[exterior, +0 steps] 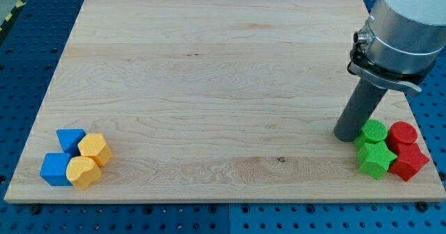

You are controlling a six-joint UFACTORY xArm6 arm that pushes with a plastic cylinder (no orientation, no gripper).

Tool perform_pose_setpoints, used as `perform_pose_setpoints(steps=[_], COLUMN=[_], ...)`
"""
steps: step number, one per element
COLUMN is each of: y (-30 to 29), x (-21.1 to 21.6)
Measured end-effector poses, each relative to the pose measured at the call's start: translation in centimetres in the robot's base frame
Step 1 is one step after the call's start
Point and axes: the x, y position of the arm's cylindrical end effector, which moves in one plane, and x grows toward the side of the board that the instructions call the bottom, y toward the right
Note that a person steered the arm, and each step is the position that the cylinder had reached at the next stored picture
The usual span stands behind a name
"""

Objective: Separate the yellow heart from the blue cube

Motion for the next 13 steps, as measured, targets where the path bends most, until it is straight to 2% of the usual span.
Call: perform_pose_setpoints(steps=[2, 3, 4, 5, 7, 8, 9, 10, 11, 13], y=[0.8, -1.5, -7.7, -11.1, -15.6, -17.9, -21.7, -26.9, -29.5, -29.6], x=[0.0, 0.0, -1.1, -1.8, -1.5, -2.6, -6.6, -8.1, -8.5, -8.5])
